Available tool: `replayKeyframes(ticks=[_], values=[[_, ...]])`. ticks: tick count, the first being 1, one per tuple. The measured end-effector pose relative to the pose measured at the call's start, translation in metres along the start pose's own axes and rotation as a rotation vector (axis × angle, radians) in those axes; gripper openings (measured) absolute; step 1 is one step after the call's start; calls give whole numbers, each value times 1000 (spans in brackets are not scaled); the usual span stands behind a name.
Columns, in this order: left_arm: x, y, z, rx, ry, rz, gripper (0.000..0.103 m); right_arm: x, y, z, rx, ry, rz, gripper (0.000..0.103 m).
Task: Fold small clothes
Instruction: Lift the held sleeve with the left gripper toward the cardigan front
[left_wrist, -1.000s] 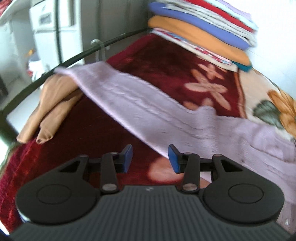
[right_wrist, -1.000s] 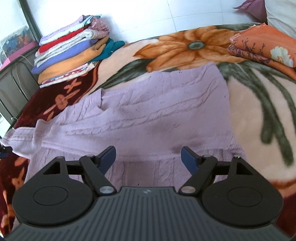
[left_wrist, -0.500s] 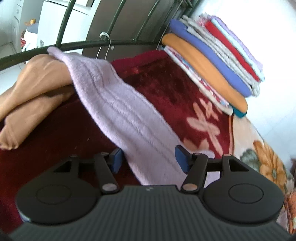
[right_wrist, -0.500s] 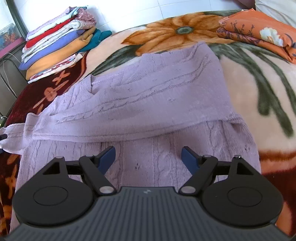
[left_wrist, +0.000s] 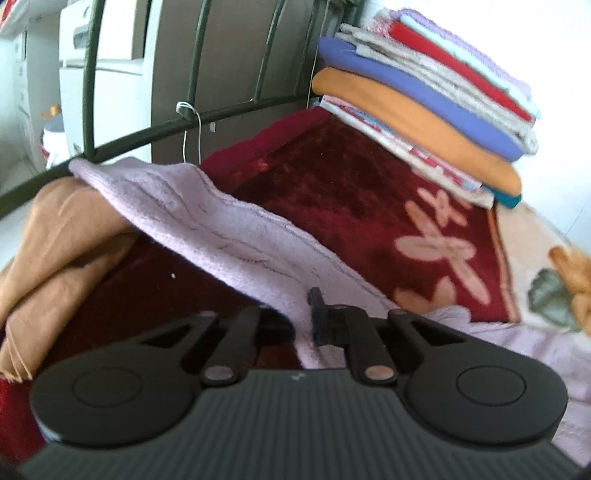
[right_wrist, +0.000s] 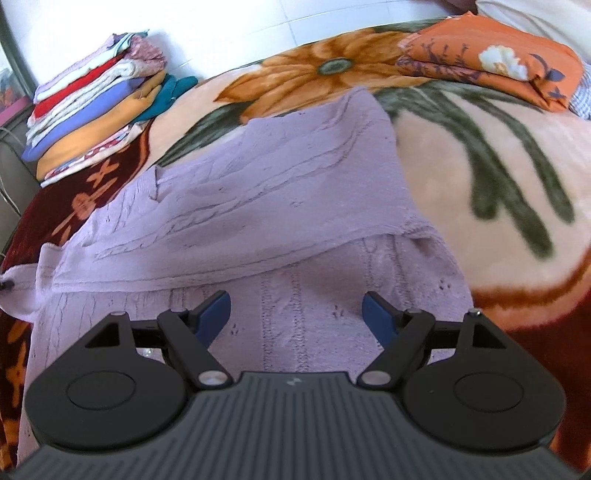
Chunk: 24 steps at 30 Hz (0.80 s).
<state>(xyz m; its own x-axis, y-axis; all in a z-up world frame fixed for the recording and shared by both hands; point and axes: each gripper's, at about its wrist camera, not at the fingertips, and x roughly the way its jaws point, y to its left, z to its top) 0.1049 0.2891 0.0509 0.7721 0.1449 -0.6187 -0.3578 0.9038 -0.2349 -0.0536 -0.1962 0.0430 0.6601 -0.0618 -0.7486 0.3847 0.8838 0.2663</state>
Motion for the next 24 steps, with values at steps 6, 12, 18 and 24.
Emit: replayKeyframes(ticks=[6,12,18,24], values=[[-29,0,4,-23,-54,-53,9,0,-4,-2,26,-5,8,84],[-70,-15,11,-31,-128,-167,9,-2,1,-2,24,-13,28,84],[-104,-50,15,-4,-182,-234,9,-1,11,-4,-7,-4,59,84],[-124,-89,13,39,-203,-317,9,-1,13,-5,-21,0,67,84]])
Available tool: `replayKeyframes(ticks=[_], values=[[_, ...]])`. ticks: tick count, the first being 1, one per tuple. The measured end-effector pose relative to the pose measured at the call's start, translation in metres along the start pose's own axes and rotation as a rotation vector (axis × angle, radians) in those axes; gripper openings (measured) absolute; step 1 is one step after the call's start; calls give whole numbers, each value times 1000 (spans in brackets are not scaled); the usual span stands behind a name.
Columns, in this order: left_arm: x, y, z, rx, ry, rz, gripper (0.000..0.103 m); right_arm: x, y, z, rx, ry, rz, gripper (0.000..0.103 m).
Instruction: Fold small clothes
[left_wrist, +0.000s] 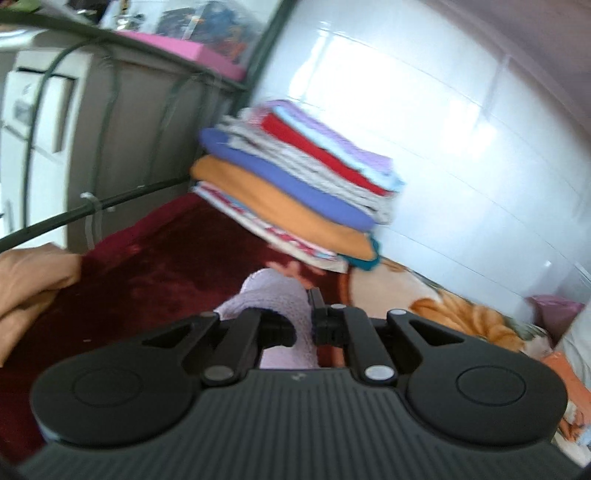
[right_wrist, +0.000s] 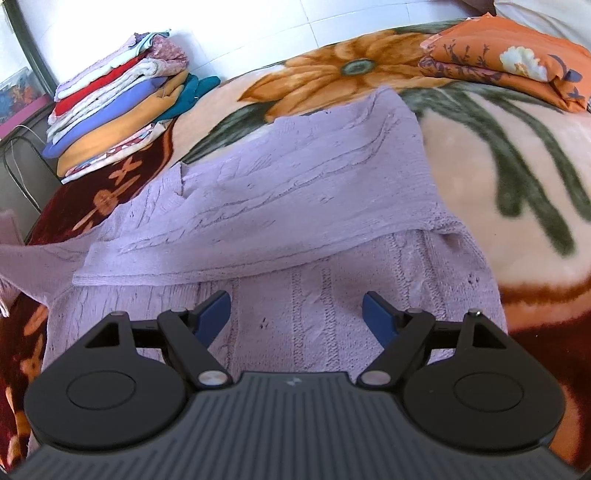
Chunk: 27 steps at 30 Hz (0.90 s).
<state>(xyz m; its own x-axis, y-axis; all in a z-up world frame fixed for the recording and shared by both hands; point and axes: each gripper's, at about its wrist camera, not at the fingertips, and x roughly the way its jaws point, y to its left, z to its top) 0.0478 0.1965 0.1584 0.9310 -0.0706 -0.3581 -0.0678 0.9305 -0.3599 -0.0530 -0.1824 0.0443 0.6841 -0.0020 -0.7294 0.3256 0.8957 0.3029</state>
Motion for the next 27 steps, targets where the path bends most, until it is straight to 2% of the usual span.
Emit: replayKeyframes(ticks=[7,12,20,23,27], values=[[2,-64,-16,116,18,-96,9,-3,-12,1,33,-6,7,84],[13,-97,-40,147,58,-136,9,-3,-17,2,38,-2,12,84],[38,-124,-88,164,192,-150,9,-3,-27,5,61,11,3,84],[50,-129,-106,189,283,-133,10,-2,-29,4,66,16,6,84],[63,-127,-128,181,399,-148,12,0,-29,4,69,19,8,84]])
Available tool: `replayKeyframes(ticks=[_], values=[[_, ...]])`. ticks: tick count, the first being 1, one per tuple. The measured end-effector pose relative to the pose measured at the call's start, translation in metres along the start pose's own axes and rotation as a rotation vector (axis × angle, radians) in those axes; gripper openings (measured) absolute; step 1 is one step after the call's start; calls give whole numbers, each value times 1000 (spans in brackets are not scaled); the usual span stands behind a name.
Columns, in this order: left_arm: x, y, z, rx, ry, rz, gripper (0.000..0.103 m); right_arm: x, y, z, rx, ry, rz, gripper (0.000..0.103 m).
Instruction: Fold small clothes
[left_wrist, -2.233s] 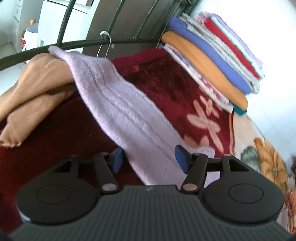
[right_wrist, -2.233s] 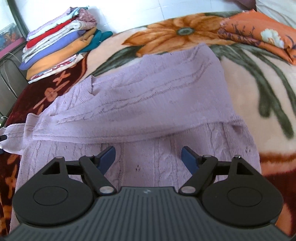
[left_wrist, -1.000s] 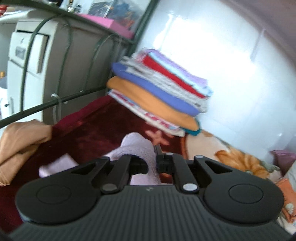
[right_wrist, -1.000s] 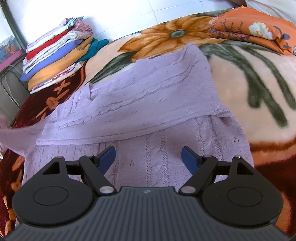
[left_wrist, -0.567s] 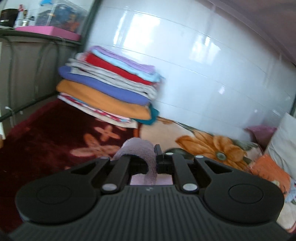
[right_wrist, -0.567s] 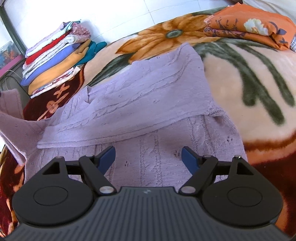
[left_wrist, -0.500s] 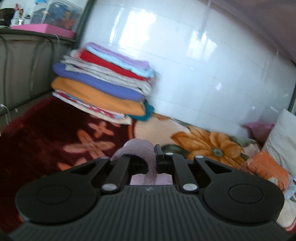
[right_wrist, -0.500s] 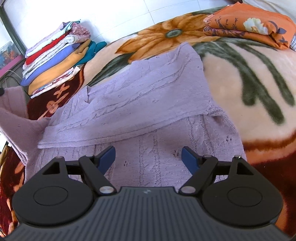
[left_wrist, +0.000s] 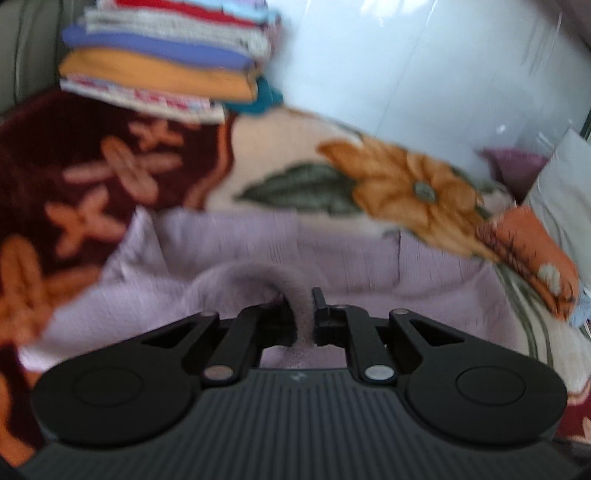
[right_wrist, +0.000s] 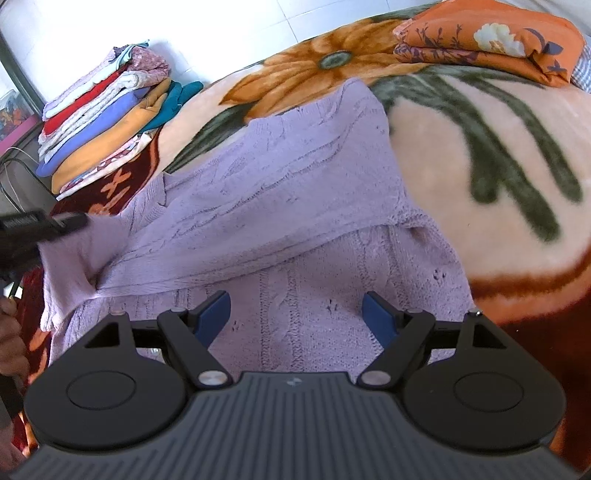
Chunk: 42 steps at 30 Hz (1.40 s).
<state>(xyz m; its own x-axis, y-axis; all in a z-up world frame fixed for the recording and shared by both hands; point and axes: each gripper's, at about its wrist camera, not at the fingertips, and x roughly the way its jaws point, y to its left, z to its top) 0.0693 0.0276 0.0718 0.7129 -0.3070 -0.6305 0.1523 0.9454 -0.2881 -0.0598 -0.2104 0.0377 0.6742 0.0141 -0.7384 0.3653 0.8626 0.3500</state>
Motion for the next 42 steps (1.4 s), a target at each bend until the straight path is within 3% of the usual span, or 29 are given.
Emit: replayKeyframes(ticks=[5,8,12,16,18,29,33,42], values=[[11,-2,-16,30,108,3,29,2,0,0,-1,0,1,84],[8,-1,-21,55,140,10,34,3,1,0,1,-1,2,84],[-6,2,-23,51,156,20,59,2,2,1,-4,1,-1,84],[-25,5,-27,71,159,44,60,2,10,5,-13,23,31,84],[-36,12,-30,62,157,64,68,1,19,9,-24,33,59,84],[-80,76,-35,0,98,296,68,8,109,10,-199,125,200,84],[-85,99,-36,-54,102,330,68,15,146,10,-250,170,250,84],[-91,131,-37,-132,84,370,68,28,227,2,-499,169,242,84]])
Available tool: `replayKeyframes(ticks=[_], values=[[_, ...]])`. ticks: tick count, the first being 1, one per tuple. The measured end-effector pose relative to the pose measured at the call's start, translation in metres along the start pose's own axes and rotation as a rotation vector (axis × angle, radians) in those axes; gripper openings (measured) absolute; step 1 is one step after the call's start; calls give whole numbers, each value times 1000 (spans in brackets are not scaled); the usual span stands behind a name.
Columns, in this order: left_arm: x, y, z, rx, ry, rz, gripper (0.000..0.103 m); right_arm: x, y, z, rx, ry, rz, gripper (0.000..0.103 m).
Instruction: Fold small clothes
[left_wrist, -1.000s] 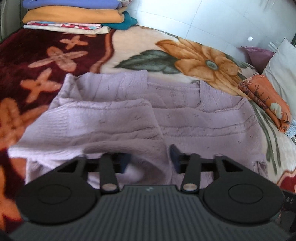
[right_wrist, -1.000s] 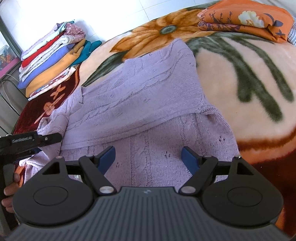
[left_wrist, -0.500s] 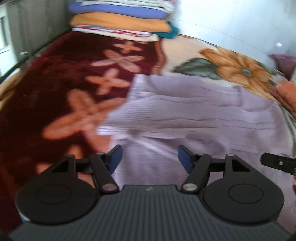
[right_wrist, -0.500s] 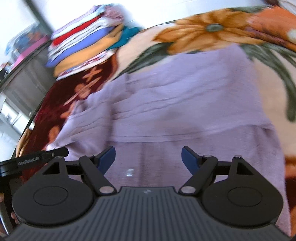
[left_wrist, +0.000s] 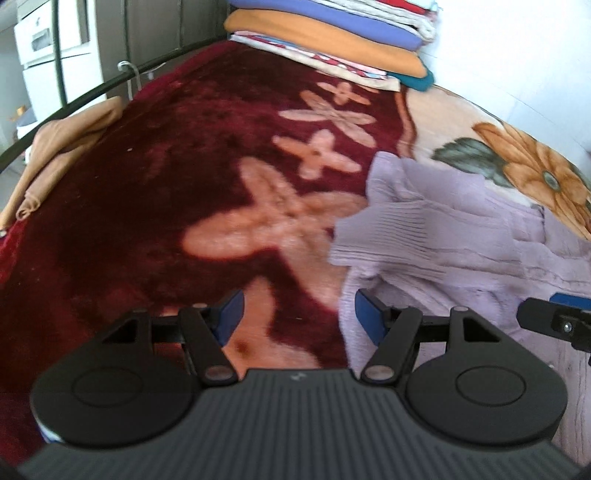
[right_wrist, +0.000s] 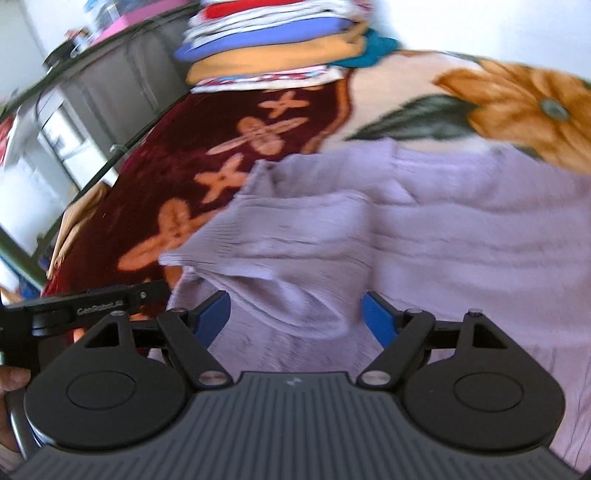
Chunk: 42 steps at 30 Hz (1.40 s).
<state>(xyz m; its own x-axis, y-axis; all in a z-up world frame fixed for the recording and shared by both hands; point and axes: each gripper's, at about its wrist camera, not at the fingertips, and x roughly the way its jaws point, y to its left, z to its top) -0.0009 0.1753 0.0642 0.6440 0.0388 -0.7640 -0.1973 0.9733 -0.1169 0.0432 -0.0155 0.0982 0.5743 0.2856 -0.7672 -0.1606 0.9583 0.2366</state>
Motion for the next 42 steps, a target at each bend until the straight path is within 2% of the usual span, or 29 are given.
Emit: replayKeyframes(ticks=[3,7,17,20,23,26,28,33,40,42], values=[[1,10,-1,-13,-2,20,68,12,18,9,-48,6,27,84],[2,24,-2,-38,-5,47,68,32,36,18,-45,31,95,84],[-1,43,-4,-72,-14,32,68,84,74,25,-113,84,94,82],[-1,45,-4,-92,-16,22,68,94,76,26,-80,100,69,73],[-2,45,-4,-96,-16,15,68,99,75,26,-69,93,28,57],[-3,45,-5,-97,-14,14,68,96,70,27,-37,61,40,37],[-3,44,-5,-96,-11,16,68,89,64,28,-12,38,66,19],[-5,40,-4,-89,-11,7,68,64,49,36,30,-51,111,9],[-13,35,0,-90,-32,-9,68,11,11,56,141,-185,167,8],[-15,33,2,-86,-35,-16,68,-9,-1,64,162,-242,158,8]])
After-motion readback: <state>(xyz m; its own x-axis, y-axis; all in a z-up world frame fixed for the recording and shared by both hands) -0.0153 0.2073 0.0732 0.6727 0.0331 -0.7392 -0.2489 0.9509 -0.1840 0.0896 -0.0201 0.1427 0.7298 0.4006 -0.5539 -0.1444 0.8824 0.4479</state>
